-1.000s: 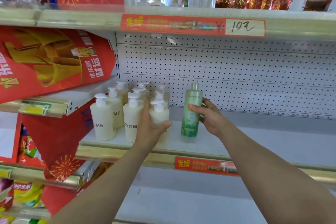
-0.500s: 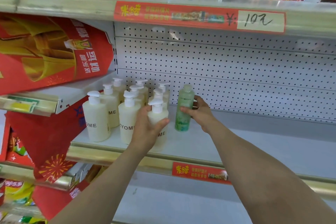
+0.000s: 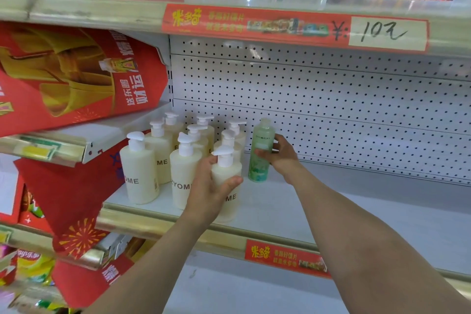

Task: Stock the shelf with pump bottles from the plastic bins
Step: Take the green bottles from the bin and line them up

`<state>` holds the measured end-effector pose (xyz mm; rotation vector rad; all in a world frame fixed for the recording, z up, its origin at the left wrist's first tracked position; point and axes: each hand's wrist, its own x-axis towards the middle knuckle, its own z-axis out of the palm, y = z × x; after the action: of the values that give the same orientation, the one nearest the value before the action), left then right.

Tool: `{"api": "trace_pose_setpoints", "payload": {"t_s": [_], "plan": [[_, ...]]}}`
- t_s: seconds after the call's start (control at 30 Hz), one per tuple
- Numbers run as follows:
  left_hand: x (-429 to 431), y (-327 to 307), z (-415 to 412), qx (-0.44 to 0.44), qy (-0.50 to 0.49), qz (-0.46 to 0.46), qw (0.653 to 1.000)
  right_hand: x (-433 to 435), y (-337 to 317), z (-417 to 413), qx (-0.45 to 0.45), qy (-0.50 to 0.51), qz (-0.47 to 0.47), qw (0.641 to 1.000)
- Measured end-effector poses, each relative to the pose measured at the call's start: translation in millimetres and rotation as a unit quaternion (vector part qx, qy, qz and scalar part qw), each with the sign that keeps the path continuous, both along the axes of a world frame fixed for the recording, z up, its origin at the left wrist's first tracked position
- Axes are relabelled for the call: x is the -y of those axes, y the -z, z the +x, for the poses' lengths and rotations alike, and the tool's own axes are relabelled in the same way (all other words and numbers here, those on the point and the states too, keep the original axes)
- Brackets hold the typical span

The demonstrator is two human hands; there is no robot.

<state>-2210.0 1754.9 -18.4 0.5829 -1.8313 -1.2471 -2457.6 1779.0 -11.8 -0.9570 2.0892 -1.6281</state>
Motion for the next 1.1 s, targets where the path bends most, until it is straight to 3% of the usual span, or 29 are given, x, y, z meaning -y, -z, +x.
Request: {"api": "trace_pose_setpoints", "payload": {"t_s": [0.47,0.77,0.93,1.1], "plan": [[-2,-5,2,0.011,0.0,0.026,1.0,-1,-2,10,-0.013,0.021,0.042,0.999],[-6,-26,29,0.039,-0.011,0.018,0.999,-52,-48,84,-0.176,0.154,0.103,0.967],[11,-58,85,0.043,-0.057,-0.101,0.992,-81,-84,162,-0.314,0.172,0.128,0.925],[40,-97,152,0.128,-0.112,-0.257,0.951,-90,-107,250,-0.402,0.154,0.157,0.889]]}}
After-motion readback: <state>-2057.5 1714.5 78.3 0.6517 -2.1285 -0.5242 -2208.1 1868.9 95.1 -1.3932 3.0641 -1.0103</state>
